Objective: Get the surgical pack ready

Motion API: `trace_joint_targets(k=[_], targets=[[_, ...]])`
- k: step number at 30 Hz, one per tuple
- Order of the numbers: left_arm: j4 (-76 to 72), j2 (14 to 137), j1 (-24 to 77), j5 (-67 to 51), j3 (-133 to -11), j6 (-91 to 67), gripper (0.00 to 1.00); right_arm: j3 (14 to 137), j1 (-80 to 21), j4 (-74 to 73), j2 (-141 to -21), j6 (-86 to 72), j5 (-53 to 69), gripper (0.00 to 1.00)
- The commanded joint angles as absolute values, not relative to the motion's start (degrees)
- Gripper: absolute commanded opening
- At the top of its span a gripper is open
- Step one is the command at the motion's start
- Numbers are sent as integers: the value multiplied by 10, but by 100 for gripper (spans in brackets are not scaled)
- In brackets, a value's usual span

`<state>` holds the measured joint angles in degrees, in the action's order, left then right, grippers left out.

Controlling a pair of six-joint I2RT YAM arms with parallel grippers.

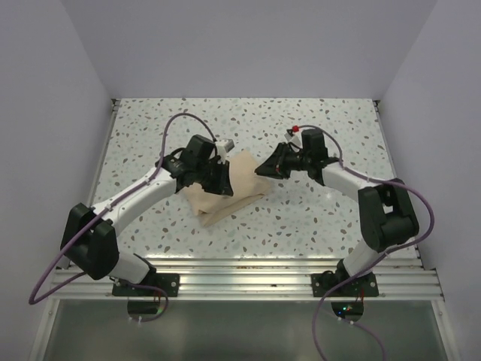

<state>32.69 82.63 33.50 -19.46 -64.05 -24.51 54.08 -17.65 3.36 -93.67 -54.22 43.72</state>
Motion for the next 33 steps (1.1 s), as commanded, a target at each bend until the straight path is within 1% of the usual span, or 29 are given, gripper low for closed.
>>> trace_joint_targets(k=[1, 5, 10, 13, 16, 18, 21, 23, 25, 27, 30, 33], targets=[[280, 846, 332, -227, -603, -257, 14, 591, -196, 101, -996, -562, 475, 21], [240, 851, 332, -240, -549, -277, 14, 584, -222, 183, -1060, -607, 496, 18], [264, 871, 309, -196, -493, -285, 4, 523, -232, 257, -1083, -628, 497, 14], [267, 855, 287, -185, -458, -290, 4, 489, -233, 214, -1080, -578, 492, 13], [283, 860, 273, -178, -446, -286, 4, 486, -227, 154, -1085, -514, 474, 13], [292, 864, 270, -175, -452, -280, 3, 487, -222, 158, -1090, -507, 479, 13], [306, 858, 270, -187, -469, -271, 3, 512, -221, 121, -1088, -483, 479, 12], [311, 831, 270, -200, -495, -266, 5, 540, -222, 72, -1061, -469, 479, 12], [316, 801, 270, -227, -530, -262, 10, 574, -224, 18, -1022, -447, 472, 12], [312, 786, 270, -249, -564, -266, 13, 594, -228, 2, -1003, -437, 471, 12], [292, 782, 270, -272, -591, -286, 14, 624, -232, -14, -993, -448, 478, 12], [255, 802, 270, -295, -601, -306, 14, 640, -242, -8, -1019, -458, 486, 12]])
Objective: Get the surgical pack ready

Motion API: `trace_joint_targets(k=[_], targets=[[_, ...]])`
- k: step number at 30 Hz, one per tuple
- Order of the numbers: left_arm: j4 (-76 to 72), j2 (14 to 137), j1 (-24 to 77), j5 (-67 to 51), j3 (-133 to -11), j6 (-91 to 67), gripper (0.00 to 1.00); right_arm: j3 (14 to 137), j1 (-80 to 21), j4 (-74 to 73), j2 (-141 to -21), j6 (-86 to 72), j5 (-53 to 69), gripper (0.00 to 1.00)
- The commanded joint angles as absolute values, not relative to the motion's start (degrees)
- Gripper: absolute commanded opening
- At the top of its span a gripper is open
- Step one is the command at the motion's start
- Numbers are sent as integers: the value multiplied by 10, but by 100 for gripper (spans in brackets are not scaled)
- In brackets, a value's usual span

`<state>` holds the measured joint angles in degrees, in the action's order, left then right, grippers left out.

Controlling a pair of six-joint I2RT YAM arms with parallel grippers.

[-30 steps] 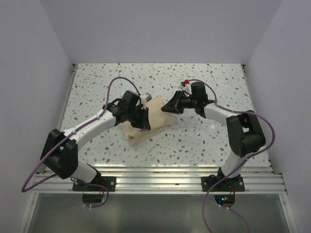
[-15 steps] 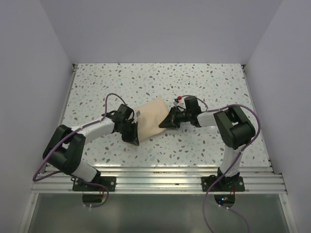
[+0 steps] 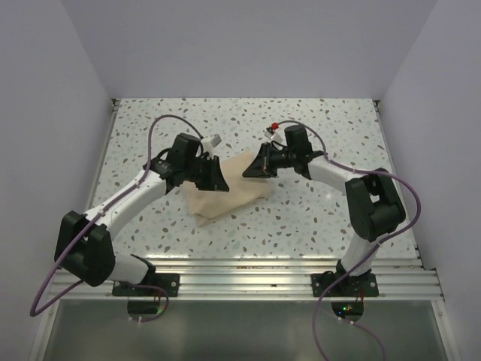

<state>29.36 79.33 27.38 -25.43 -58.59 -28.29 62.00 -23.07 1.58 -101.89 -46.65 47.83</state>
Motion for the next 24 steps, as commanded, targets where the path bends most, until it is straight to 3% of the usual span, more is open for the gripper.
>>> trace_joint_targets(k=[1, 4, 12, 19, 24], targets=[[246, 820, 270, -299, -596, -309, 14, 638, -243, -3, -1025, -463, 486, 12], [211, 859, 268, -313, -568, -322, 13, 612, -245, 69, -1052, -499, 493, 12], [228, 884, 196, -266, -459, -313, 5, 541, -241, 76, -1094, -452, 477, 10], [254, 919, 175, -216, -480, -279, 3, 526, -230, 58, -1078, -440, 475, 10], [301, 895, 169, -203, -540, -266, 6, 572, -229, -59, -1024, -387, 457, 11]])
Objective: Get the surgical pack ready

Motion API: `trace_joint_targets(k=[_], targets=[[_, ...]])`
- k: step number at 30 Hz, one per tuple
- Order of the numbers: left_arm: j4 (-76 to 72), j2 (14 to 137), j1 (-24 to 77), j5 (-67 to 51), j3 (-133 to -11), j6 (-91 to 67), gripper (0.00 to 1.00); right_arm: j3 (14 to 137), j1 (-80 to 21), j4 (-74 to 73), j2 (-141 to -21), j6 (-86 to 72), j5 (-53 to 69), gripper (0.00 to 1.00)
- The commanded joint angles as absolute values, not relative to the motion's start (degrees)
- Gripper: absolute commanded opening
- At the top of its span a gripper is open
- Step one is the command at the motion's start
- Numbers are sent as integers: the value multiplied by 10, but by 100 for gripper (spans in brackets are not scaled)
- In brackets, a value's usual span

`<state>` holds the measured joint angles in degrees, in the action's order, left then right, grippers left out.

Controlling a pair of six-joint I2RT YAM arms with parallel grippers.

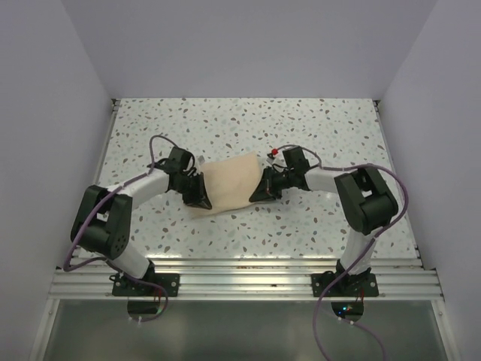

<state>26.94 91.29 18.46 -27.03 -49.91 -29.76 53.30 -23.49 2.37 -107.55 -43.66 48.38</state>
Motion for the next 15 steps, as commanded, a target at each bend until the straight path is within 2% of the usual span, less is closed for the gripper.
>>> trace_joint_targets(k=[1, 6, 9, 12, 13, 15], targets=[[311, 885, 169, -203, -546, -266, 7, 580, -229, -82, -1012, -376, 448, 11], [362, 801, 169, -229, -555, -272, 22, 626, -229, -237, -953, -293, 381, 13], [372, 759, 170, -248, -555, -272, 33, 644, -229, -296, -931, -265, 331, 22], [371, 736, 169, -253, -564, -267, 44, 645, -229, -326, -907, -252, 288, 39], [362, 732, 169, -253, -566, -267, 48, 645, -229, -333, -902, -250, 279, 48], [347, 727, 169, -253, -566, -268, 52, 644, -229, -352, -893, -250, 252, 77]])
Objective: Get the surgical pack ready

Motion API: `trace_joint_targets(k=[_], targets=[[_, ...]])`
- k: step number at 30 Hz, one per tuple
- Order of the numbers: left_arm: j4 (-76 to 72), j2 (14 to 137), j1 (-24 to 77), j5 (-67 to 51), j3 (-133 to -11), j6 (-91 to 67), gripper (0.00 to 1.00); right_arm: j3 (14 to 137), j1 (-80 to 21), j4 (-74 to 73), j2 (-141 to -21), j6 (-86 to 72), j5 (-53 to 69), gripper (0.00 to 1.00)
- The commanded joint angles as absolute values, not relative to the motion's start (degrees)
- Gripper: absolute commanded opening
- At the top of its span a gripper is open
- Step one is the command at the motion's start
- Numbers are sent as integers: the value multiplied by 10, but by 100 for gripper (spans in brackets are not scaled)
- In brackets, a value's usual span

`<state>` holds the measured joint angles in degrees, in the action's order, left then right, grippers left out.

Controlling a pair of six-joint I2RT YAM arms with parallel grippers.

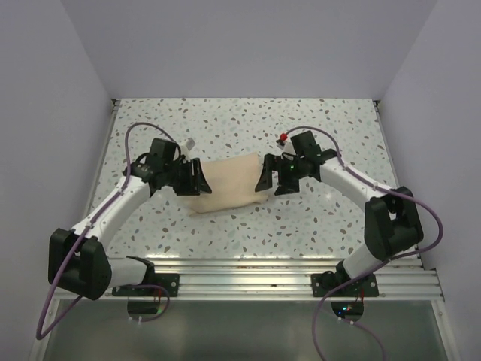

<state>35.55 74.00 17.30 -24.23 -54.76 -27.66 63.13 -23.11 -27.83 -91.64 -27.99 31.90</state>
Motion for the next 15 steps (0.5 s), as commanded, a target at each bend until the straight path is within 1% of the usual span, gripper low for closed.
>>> trace_joint_targets(k=[1, 3, 4, 5, 6, 7, 11, 15], targets=[[338, 727, 169, -256, -567, -270, 54, 643, -229, -358, -883, -250, 242, 99], [314, 734, 169, -261, -569, -274, 59, 641, -229, -370, -868, -245, 222, 99], [302, 738, 169, -261, -570, -275, 64, 641, -229, -374, -855, -245, 197, 99], [300, 742, 169, -261, -577, -276, 72, 642, -229, -379, -849, -245, 187, 99], [296, 749, 169, -261, -581, -275, 88, 639, -229, -383, -841, -243, 179, 99], [283, 751, 169, -261, -581, -278, 100, 638, -229, -385, -834, -245, 164, 99], [256, 750, 169, -266, -582, -283, 100, 632, -227, -406, -814, -254, 147, 99], [237, 743, 169, -273, -583, -288, 100, 590, -226, -386, -776, -270, 152, 99]])
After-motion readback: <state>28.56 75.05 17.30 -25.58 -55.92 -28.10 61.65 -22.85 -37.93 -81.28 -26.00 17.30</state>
